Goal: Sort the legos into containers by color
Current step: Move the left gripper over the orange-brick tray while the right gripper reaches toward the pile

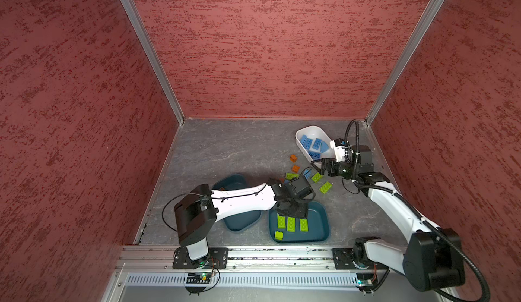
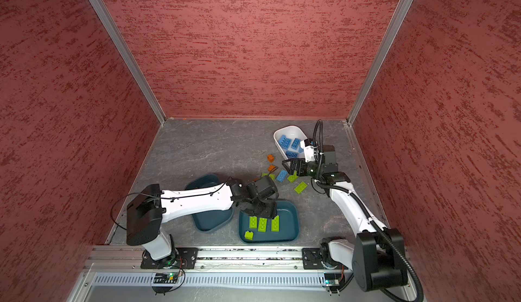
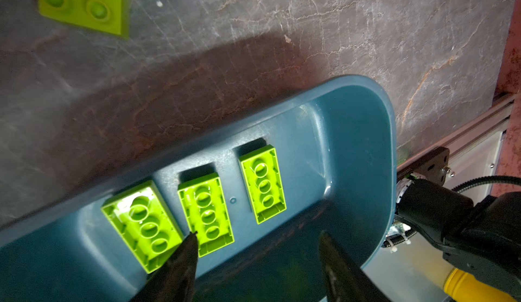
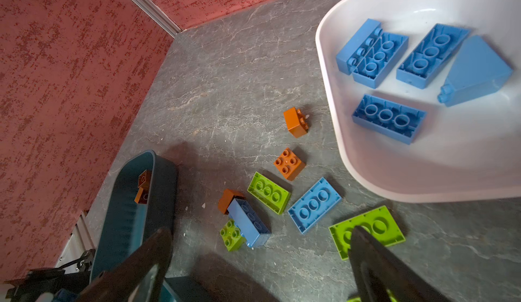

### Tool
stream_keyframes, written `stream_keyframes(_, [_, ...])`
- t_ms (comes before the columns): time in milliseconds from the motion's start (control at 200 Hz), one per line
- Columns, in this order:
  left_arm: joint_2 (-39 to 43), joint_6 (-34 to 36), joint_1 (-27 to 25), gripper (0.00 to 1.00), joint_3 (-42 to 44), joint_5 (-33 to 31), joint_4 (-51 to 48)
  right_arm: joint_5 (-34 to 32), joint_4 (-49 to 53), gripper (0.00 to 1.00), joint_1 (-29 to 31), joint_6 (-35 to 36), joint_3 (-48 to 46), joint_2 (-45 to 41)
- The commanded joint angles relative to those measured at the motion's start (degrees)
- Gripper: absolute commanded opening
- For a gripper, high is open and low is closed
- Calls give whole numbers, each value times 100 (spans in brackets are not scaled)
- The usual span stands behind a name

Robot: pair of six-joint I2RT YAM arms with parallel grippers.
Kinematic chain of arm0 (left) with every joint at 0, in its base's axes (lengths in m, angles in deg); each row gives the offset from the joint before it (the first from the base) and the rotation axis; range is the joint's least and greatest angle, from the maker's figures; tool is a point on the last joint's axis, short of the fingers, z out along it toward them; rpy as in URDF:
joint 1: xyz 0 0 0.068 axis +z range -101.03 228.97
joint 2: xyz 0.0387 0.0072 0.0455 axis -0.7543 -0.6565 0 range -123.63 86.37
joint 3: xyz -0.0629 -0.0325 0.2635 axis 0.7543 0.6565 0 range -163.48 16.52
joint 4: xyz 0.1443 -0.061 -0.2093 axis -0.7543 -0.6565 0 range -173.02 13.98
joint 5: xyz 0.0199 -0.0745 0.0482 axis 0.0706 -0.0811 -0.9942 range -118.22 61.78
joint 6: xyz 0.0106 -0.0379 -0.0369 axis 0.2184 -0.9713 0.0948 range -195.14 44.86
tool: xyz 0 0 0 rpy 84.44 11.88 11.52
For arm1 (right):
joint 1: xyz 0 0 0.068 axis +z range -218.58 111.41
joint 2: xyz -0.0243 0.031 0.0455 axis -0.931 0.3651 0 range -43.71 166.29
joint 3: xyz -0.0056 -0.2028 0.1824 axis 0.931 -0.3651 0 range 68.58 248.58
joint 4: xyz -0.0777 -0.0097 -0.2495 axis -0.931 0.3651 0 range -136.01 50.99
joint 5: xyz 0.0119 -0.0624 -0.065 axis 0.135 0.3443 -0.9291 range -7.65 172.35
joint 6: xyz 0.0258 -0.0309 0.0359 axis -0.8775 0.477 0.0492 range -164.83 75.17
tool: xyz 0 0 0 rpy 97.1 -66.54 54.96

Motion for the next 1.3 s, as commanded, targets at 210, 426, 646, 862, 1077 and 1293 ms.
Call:
stream_keyframes(210, [1027, 984, 909, 89, 125, 153, -458, 403, 89, 99, 118, -109, 223, 180])
stream_keyframes(426, [1642, 1705, 1773, 99, 407, 527, -232, 167, 553, 97, 505, -481, 608, 338])
stream_keyframes(646, [2132, 2013, 2816, 99, 845, 1135, 175, -606, 1062, 93, 1314, -1086, 1167, 856])
stream_keyframes(862, [2536, 1974, 3814, 99, 1539, 1960, 870, -1272, 1173, 87, 2169, -1843, 1660, 1463])
stream_keyframes(1077, [2962, 1997, 4636, 99, 2066, 2465, 1153, -1808, 1270, 79, 2755, -2454, 2004, 2283])
stream_keyframes(1293, [3338, 2031, 5212, 99, 2366, 2613, 1214, -2219, 1457, 70, 3091, -2749, 2354, 2840])
